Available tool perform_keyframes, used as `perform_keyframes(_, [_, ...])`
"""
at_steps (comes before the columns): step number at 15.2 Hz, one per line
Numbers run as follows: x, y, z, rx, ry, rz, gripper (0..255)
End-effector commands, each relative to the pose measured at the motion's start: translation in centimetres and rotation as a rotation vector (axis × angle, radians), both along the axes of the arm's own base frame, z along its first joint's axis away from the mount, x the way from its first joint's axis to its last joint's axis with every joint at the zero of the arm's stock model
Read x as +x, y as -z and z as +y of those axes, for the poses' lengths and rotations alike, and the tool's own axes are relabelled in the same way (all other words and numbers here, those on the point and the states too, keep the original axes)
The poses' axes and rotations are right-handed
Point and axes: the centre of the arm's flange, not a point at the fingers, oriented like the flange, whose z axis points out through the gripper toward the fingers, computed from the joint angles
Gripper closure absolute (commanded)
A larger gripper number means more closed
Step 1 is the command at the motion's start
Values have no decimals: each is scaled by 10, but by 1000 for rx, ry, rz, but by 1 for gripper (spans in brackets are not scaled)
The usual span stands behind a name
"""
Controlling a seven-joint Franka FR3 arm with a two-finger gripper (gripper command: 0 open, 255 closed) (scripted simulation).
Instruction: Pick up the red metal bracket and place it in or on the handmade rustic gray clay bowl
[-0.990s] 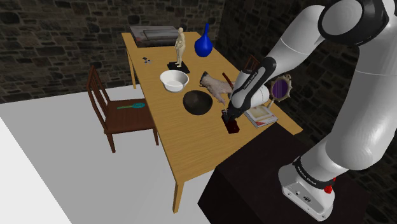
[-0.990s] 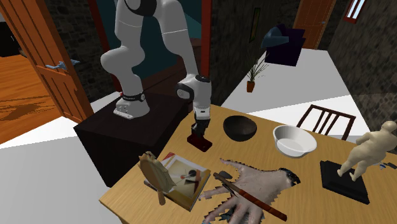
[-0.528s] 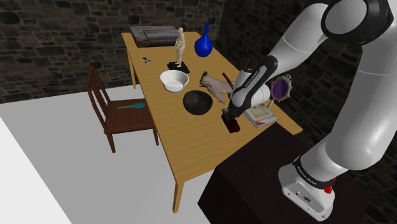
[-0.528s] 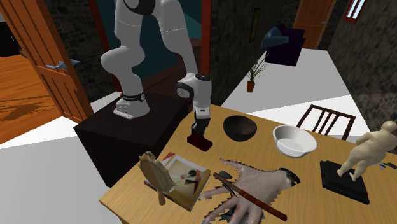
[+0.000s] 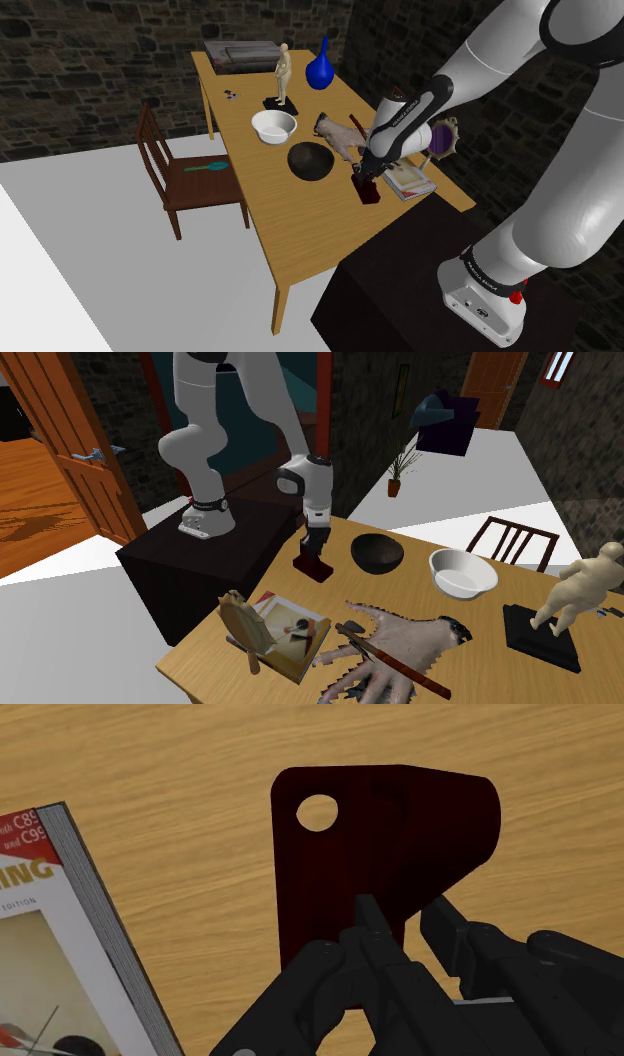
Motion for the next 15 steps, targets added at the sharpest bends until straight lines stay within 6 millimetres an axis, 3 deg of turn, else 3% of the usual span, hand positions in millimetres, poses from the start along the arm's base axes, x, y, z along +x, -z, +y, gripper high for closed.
perform_keyframes(1, [0,-11,0,0,0,0,255])
perform_keyframes(15, [0,-85,0,0,0,0,255])
